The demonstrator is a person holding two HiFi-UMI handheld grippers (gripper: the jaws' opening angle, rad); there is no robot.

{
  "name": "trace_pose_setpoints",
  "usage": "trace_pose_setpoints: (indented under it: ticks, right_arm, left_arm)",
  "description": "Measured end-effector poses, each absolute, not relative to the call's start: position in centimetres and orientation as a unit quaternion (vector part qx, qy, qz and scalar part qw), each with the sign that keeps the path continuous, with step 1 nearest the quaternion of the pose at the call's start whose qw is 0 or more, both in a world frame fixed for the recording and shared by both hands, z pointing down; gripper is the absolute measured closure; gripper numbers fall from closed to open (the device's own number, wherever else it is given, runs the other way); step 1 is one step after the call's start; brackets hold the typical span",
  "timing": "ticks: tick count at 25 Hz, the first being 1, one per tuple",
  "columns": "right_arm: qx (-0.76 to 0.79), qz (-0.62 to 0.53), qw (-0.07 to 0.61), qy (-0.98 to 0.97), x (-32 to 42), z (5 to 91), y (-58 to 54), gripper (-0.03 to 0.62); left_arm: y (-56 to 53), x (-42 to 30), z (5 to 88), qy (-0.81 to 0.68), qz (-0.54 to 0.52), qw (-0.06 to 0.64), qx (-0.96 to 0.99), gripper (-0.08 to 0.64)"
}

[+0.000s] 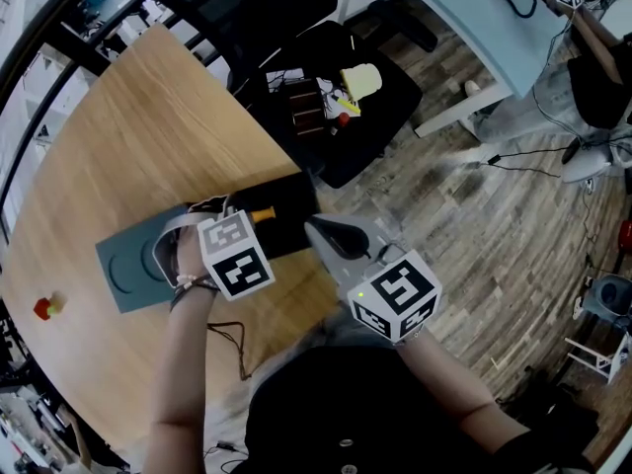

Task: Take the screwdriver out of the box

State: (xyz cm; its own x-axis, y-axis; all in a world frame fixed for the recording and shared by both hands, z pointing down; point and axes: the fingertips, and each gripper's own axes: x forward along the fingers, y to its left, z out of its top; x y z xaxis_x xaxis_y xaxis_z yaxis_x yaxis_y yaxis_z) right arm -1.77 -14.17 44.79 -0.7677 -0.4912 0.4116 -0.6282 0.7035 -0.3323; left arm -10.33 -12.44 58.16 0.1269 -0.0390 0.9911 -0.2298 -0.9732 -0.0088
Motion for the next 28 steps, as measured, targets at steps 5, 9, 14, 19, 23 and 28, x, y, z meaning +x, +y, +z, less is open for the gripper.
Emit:
trace_pose_setpoints:
  ticks: [5, 9, 14, 19, 23, 28]
  right_arm:
    - [0.313, 0.226, 0.144, -0.911, -1.4, 44.3, -14.0, 0.595]
    - [0.316, 0.219, 0.139, -0.913, -1.4, 43.8, -14.1, 0.595]
    - [0.315, 0.205, 0.133, -0.917, -1.8, 42.7, -13.9, 0.595]
    - [0.309, 0.190, 0.128, -0.923, -2.3, 41.6, -13.4, 0.595]
    - [0.304, 0.177, 0.127, -0.927, -3.0, 40.6, -13.2, 0.595]
    - [0.296, 0.154, 0.125, -0.934, -4.0, 39.3, -13.1, 0.595]
  left_arm:
    - [-12.6, -10.4, 56.9, -0.140, 0.640, 0.078, 0.752, 0.440]
    - [-12.7, -10.3, 55.3, -0.164, 0.620, 0.075, 0.764, 0.440]
    - [-12.3, -10.5, 52.6, -0.203, 0.584, 0.074, 0.782, 0.440]
    - [-12.0, -11.1, 50.3, -0.262, 0.530, 0.085, 0.802, 0.440]
    - [-11.6, -11.8, 48.7, -0.300, 0.483, 0.107, 0.815, 0.440]
    - [-11.4, -12.8, 46.5, -0.346, 0.415, 0.128, 0.832, 0.442]
